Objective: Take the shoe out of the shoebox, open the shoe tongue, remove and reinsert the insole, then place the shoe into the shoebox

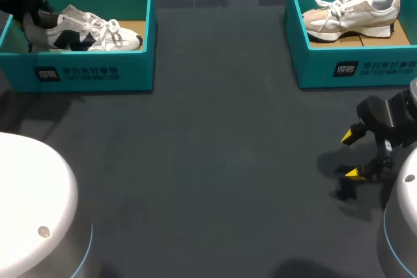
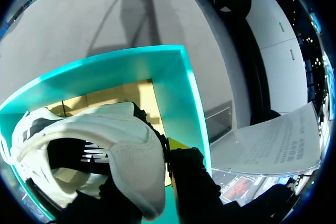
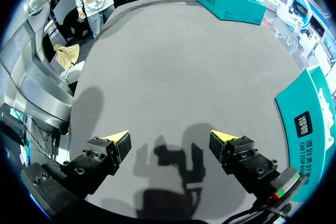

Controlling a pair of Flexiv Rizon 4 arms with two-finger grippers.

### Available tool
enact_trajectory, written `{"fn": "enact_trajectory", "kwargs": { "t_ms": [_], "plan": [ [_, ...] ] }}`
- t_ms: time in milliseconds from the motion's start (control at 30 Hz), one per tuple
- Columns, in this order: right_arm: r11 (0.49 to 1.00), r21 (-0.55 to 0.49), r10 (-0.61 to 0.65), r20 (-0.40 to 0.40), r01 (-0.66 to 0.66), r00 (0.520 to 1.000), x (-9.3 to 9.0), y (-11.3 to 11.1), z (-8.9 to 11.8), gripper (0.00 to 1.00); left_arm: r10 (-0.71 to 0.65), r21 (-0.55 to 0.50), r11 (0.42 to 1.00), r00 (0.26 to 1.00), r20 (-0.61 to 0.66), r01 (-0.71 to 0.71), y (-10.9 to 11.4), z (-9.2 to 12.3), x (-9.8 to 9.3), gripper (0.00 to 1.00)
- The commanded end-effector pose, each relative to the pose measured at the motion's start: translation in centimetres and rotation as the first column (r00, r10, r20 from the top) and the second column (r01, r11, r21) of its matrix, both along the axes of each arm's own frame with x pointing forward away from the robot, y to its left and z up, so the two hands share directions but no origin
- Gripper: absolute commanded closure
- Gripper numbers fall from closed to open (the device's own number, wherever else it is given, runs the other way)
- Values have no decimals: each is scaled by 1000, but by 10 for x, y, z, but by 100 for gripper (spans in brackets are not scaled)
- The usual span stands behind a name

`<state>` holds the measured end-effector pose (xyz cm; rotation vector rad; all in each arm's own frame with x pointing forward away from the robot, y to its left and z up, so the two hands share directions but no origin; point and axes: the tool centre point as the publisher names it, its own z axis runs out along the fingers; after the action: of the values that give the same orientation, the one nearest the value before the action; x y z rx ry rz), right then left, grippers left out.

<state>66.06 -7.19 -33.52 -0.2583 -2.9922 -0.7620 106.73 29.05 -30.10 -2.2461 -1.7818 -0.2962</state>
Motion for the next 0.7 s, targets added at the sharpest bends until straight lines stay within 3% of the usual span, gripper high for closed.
{"fn": "enact_trajectory", "kwargs": {
  "t_ms": [33,700],
  "plan": [
    [1000,-2,-1,2,1,1000,-2,0,1,0,4,4,1000,1000,-9,-4,-1,-5,3,100],
    [1000,-2,-1,2,1,1000,-2,0,1,0,6,17,1000,999,-36,-5,0,-39,1,100]
  ]
}}
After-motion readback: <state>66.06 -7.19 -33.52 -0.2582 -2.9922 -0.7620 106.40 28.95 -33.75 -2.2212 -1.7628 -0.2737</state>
